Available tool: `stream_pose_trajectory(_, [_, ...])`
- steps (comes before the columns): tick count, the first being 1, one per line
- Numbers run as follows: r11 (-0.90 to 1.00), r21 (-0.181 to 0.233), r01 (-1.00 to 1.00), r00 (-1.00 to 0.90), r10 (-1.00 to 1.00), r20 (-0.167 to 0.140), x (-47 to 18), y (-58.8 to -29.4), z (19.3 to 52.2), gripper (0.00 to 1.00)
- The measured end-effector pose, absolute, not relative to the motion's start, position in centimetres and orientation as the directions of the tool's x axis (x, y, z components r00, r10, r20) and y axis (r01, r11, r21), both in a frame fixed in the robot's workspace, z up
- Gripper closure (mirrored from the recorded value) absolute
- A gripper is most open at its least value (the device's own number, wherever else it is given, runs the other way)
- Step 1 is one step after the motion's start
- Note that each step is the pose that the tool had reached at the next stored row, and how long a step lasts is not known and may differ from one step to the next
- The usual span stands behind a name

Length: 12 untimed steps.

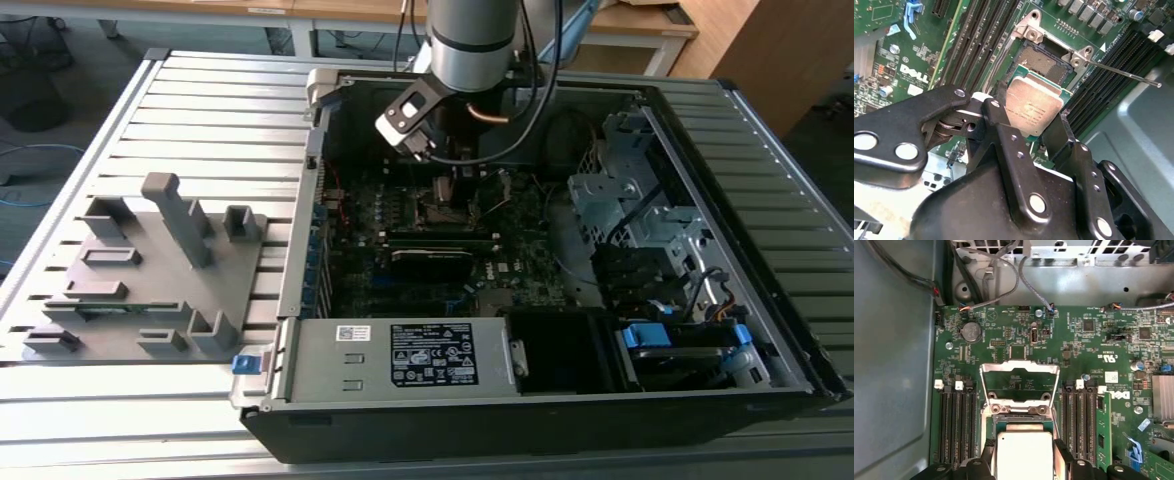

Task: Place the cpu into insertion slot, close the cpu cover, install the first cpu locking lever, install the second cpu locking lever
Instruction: 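Place the cpu into insertion slot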

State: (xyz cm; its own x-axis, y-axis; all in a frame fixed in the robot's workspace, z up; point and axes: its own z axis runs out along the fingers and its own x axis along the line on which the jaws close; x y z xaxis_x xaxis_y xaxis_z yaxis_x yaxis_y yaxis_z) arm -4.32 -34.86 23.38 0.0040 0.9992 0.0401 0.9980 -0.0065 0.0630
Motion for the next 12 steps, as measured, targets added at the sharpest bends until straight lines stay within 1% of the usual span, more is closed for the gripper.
stream_pose_trajectory(12, [0.004,0.063,0.998,-0.007,0.999,0.041,-4.3,-34.9,21.9,0.46])
